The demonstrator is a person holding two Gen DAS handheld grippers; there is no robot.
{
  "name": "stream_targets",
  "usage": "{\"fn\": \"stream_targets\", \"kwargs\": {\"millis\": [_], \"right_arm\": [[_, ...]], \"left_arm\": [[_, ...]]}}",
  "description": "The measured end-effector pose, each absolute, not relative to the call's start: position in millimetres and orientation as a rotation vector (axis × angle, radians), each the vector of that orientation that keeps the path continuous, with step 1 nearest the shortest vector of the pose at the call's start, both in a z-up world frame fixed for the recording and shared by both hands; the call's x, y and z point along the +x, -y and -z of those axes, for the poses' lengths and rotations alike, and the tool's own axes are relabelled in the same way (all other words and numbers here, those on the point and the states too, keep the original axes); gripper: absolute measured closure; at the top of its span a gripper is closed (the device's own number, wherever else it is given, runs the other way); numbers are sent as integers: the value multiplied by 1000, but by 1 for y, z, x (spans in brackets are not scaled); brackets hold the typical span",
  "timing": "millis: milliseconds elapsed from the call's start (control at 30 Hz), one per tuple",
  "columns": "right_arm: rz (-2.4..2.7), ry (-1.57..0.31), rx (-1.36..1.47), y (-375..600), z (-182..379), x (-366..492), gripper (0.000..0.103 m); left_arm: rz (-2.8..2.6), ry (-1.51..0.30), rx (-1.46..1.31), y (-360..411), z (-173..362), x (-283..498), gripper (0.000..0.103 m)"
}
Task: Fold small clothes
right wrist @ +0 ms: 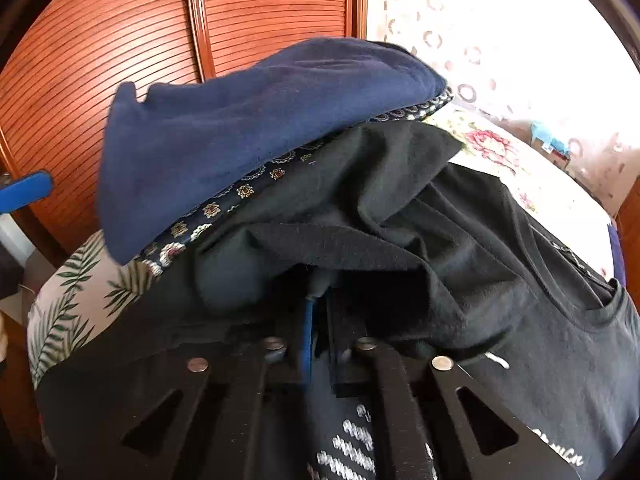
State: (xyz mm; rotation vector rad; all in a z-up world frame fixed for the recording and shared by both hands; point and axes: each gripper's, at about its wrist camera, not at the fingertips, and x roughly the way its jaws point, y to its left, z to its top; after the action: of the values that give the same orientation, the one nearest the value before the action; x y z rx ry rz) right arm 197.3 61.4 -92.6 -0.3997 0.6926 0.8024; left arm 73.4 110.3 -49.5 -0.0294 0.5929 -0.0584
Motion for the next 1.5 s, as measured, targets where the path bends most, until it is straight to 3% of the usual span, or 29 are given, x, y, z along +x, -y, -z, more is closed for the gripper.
{"fn": "stream_targets", "kwargs": {"millis": [200, 467, 567, 733, 867, 1000, 1133, 1200, 1267, 1433, 1500], "right_arm": [[-831, -685, -284, -7, 66, 167, 99], [-793, -680, -236, 33, 81, 130, 99], [-753, -681, -242, 32, 84, 125, 77], [-697, -657, -234, 58, 80, 127, 74], [-594, -652, -242, 87, 73, 127, 74], [-496, -676, -245, 105, 86, 129, 73], [-435, -715, -240, 108, 102, 141, 47], [-423, -732, -240, 104, 105, 146, 43], [-404, -739, -244, 101, 107, 151, 43], [-401, -746, -224, 102, 105, 162, 42], [-400, -745, -223, 105, 104, 161, 42]], "left_arm": [[64, -589, -20, -105, 49, 76, 28], [82, -598, -10, -94, 51, 85, 28], [103, -602, -15, -88, 49, 92, 28], [184, -602, -15, -71, 38, 122, 29], [245, -637, 32, -47, 35, 161, 45], [252, -681, 99, -20, 41, 202, 47], [238, -750, 107, -6, 58, 244, 47], [236, -778, 107, -2, 66, 258, 48], [231, -821, 98, -1, 76, 273, 57], [179, -951, 65, -9, 99, 297, 65], [187, -961, 72, -8, 102, 296, 79]]}}
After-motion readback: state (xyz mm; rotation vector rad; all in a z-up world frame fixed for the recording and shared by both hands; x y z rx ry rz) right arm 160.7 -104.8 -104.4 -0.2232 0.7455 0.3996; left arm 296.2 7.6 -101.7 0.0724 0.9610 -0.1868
